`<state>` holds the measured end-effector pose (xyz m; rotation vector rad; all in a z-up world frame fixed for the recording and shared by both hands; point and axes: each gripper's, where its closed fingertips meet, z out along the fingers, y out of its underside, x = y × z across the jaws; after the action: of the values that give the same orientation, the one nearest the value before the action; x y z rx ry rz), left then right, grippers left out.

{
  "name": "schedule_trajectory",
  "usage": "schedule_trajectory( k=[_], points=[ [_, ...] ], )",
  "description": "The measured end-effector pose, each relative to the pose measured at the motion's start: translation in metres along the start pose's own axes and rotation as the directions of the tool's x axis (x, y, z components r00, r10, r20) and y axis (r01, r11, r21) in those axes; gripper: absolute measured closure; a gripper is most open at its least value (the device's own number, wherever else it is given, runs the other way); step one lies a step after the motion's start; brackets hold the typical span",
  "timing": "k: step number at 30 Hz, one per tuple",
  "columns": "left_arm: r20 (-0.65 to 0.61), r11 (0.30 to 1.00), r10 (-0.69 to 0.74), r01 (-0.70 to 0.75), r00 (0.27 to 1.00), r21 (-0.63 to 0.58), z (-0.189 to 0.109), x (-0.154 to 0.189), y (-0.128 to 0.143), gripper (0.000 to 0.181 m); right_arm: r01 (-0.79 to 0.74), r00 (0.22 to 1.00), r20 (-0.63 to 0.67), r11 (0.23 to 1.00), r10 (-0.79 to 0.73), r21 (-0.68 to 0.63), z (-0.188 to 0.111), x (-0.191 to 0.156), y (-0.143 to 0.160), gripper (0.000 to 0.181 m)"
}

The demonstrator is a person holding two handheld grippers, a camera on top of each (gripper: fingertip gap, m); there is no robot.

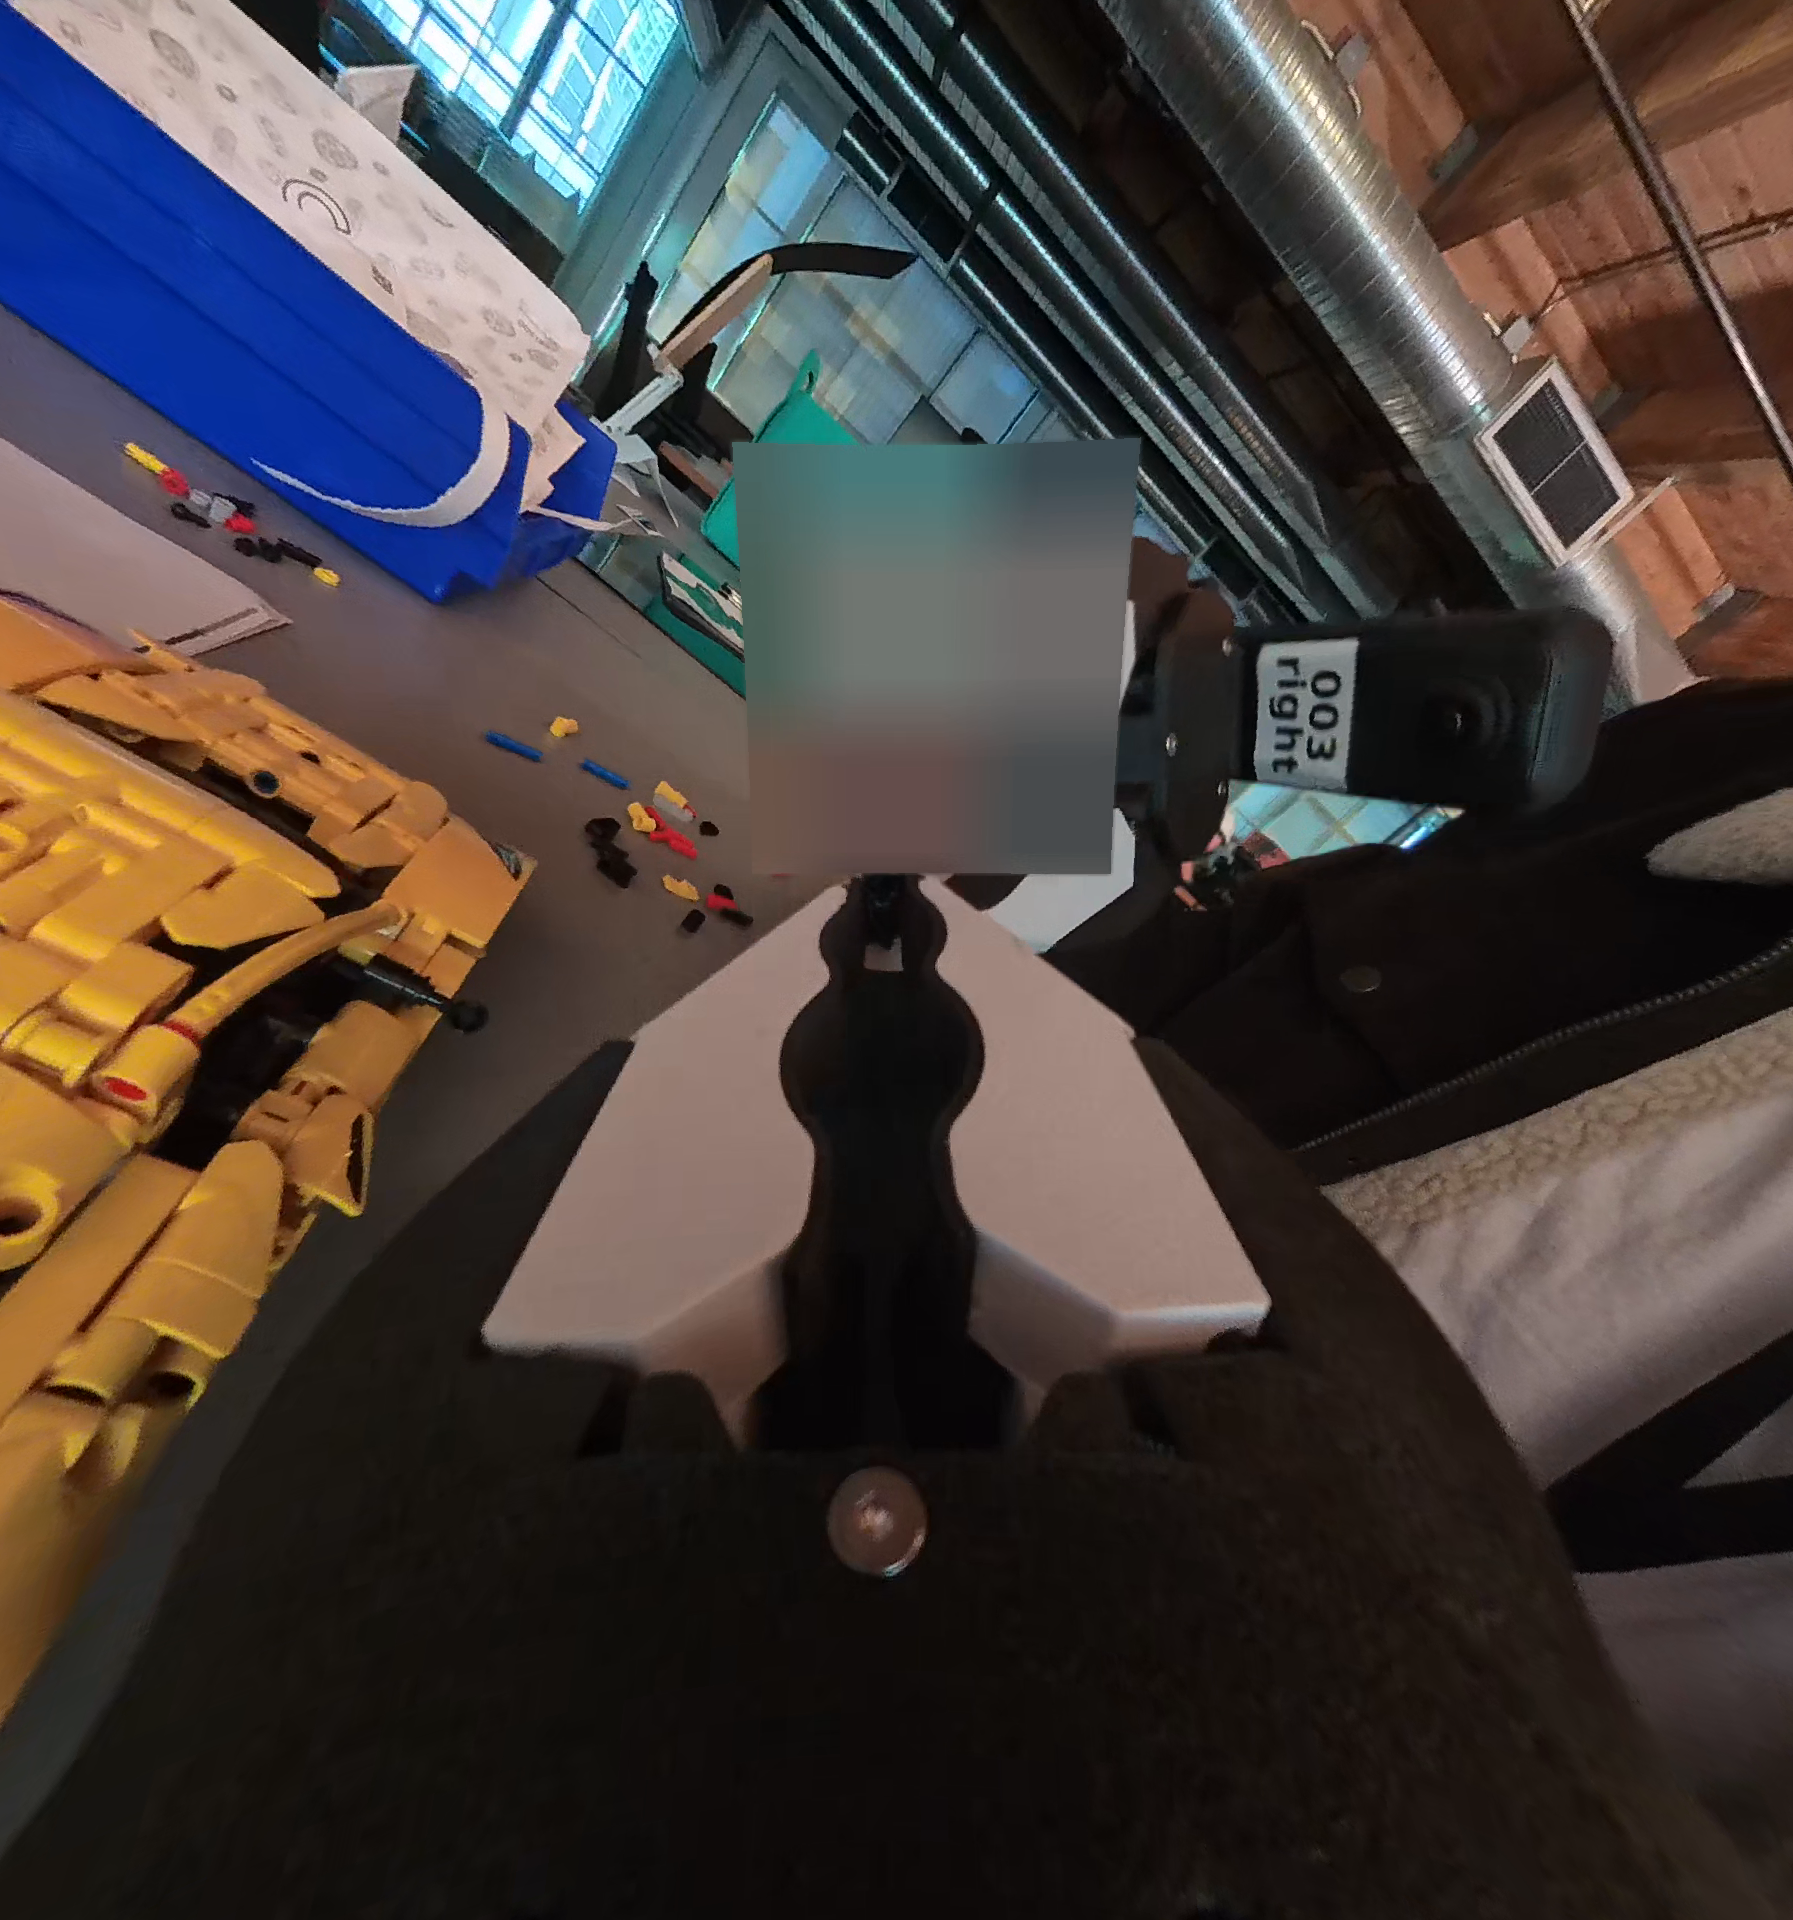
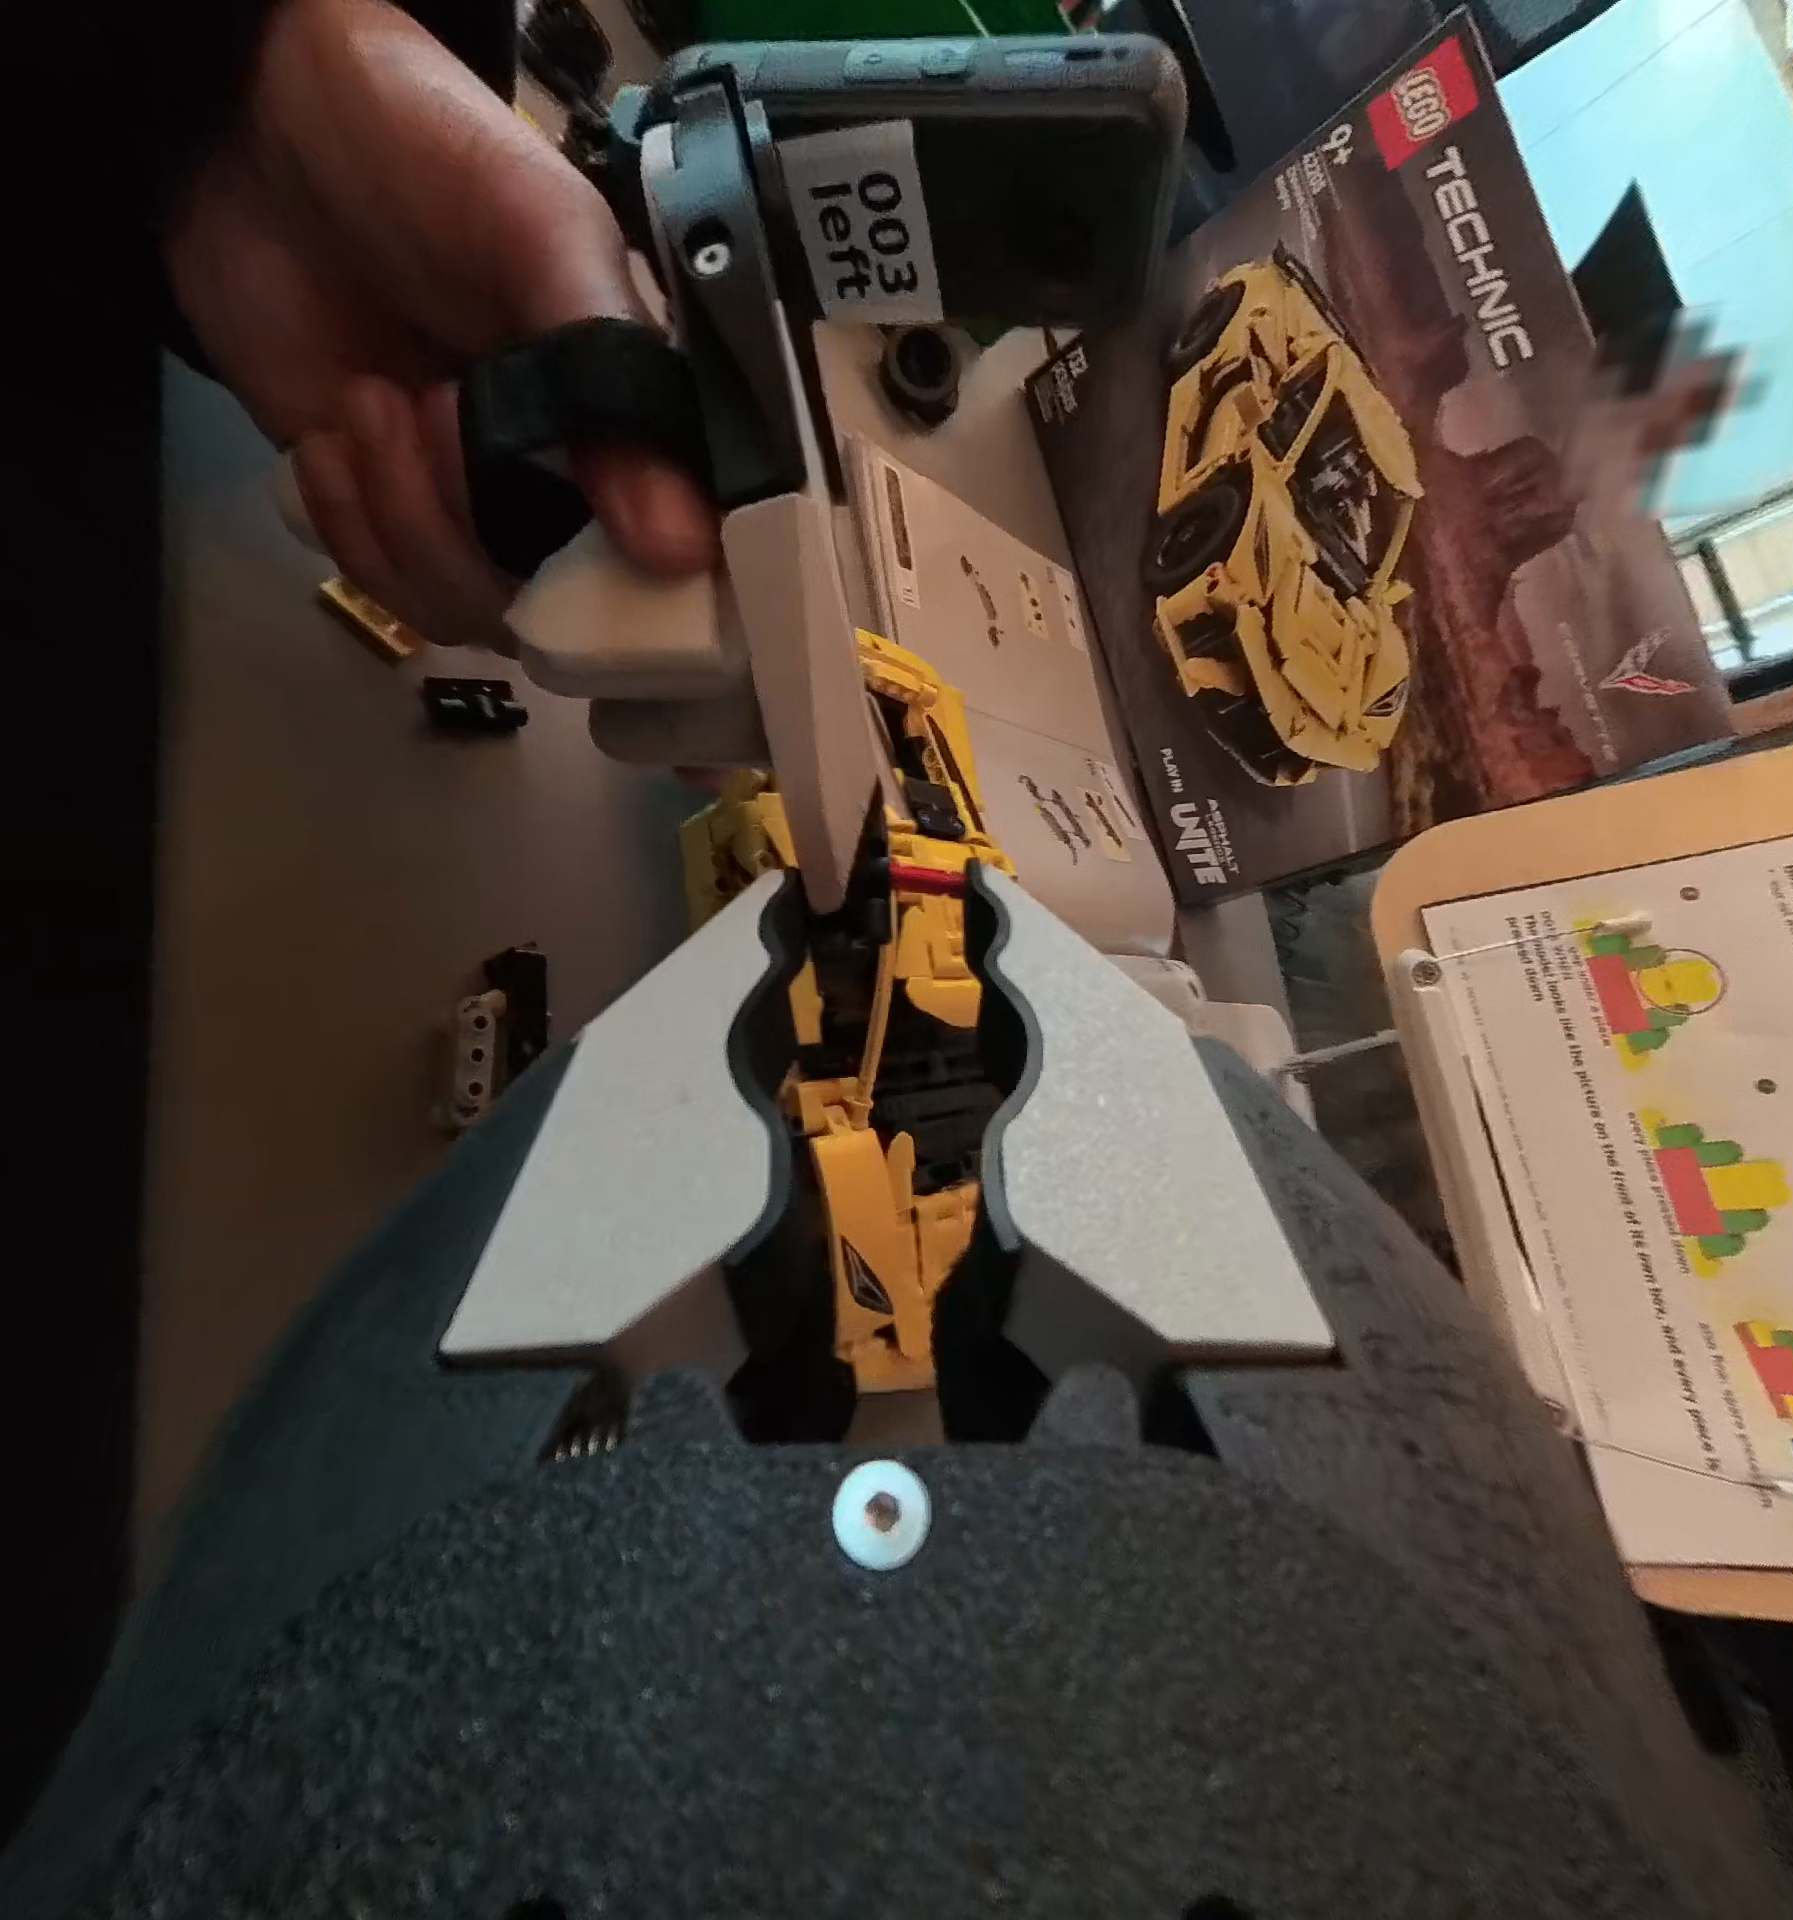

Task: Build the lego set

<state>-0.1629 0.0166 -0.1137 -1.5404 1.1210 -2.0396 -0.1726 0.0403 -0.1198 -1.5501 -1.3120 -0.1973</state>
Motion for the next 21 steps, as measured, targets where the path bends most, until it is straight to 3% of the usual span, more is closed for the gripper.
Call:
schedule_trajectory(
  k=[14,21],
  points=[
    [0.052,0.996,0.001,0.003,0.999,-0.09,0.003,-0.009,0.013,0.176,0.027,0.999,0.027,1.0,-0.027,-0.005,0.005,-0.011,0.01,0.151],
    [0.042,0.997,-0.054,0.056,0.998,-0.047,0.001,-0.011,0.007,0.177,-0.013,1.0,-0.008,0.999,0.012,-0.037,0.006,-0.005,0.01,0.152]
  ],
)
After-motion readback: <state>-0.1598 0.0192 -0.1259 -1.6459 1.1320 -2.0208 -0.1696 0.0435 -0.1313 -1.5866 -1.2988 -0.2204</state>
